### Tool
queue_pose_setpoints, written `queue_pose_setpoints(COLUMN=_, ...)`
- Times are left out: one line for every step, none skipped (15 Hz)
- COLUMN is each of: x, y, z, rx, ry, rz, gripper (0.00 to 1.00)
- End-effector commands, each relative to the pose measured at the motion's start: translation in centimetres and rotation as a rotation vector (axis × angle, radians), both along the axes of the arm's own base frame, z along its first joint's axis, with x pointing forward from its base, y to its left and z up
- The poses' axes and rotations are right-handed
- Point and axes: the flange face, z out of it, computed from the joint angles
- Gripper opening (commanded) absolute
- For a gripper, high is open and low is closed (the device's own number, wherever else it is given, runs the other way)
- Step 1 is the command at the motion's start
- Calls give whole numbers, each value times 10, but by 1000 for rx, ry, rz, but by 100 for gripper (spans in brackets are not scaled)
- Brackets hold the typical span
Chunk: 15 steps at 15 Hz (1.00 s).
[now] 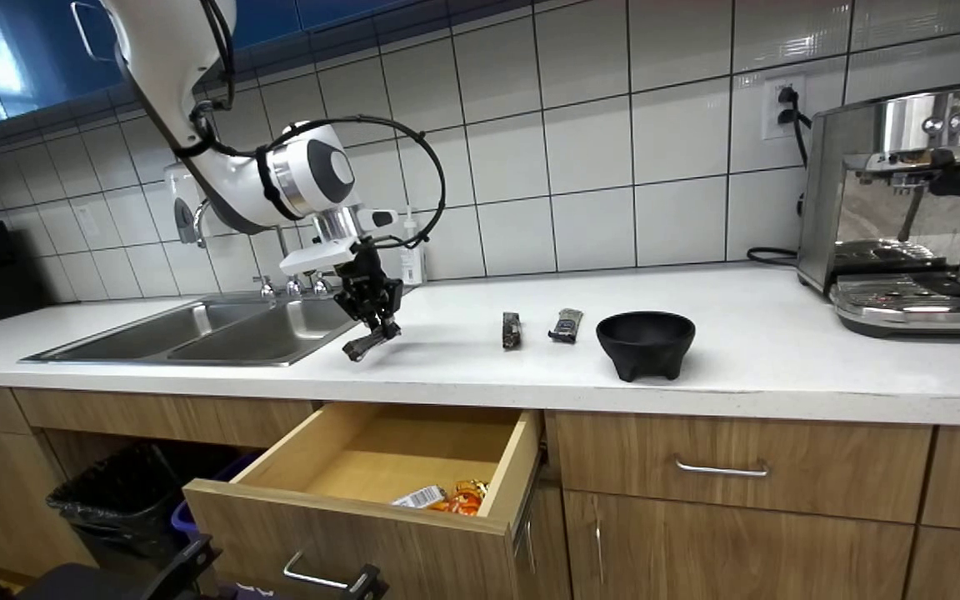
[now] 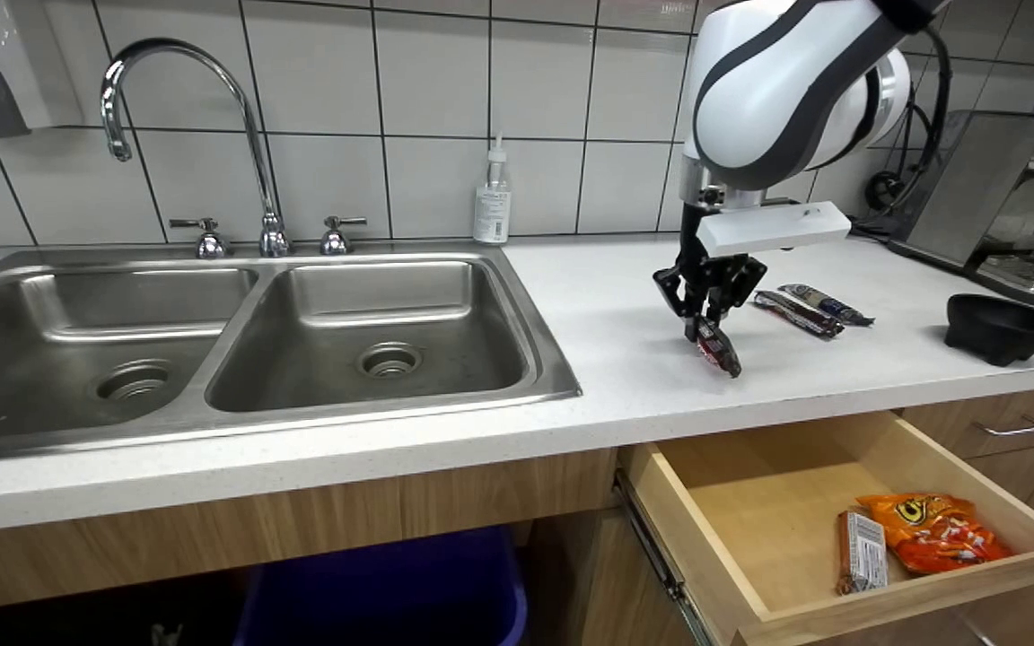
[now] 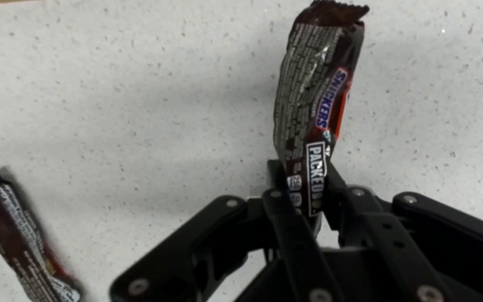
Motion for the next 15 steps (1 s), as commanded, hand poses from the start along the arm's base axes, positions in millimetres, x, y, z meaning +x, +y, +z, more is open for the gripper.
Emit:
queue_pose_setpoints(x=-28, y=-12, z=17, rx=9, ry=4, rz=-23, gripper=6)
queue_pose_setpoints(x=-32, y=-15, z=18, rx=8, ry=5, rz=-28, gripper=6)
queue_pose_setpoints(x=-37, y=-16, z=20, rx=9, ry=9, rz=-34, gripper=6)
queue_pose_setpoints(x=-41, y=-18, z=21, rx=10, ry=11, rz=-42, gripper=6)
queue_pose_setpoints(x=-46, y=-20, z=22, rx=9, ry=12, rz=-55, gripper=6)
queue_pose_setpoints(x=-50, y=-22, z=23, rx=10, ry=12, rz=-71, gripper=6)
queue_pose_setpoints(x=-54, y=-24, z=24, rx=10, ry=8, rz=-95, gripper=6)
queue_pose_setpoints(x=-59, y=-25, z=25, rx=9, ry=3, rz=-118, gripper=6)
queue_pose_setpoints(x=-63, y=-27, z=25, rx=9, ry=0, rz=-144, gripper=6)
queue_pose_setpoints(x=-68, y=-29, z=26, rx=11, ry=-5, rz=-175, gripper=6)
queue_pose_setpoints(x=-73, y=-32, z=26, rx=14, ry=-10, rz=-205, gripper=6)
queue_pose_setpoints(x=-78, y=-35, z=25, rx=16, ry=-13, rz=-236, gripper=6)
queue_pose_setpoints(x=-83, y=-39, z=25, rx=17, ry=-16, rz=-269, gripper=6)
queue_pose_setpoints(x=-89, y=-42, z=25, rx=18, ry=-17, rz=-300, gripper=6)
queue_pose_setpoints(x=-94, y=-46, z=24, rx=21, ry=-20, rz=-332, gripper=6)
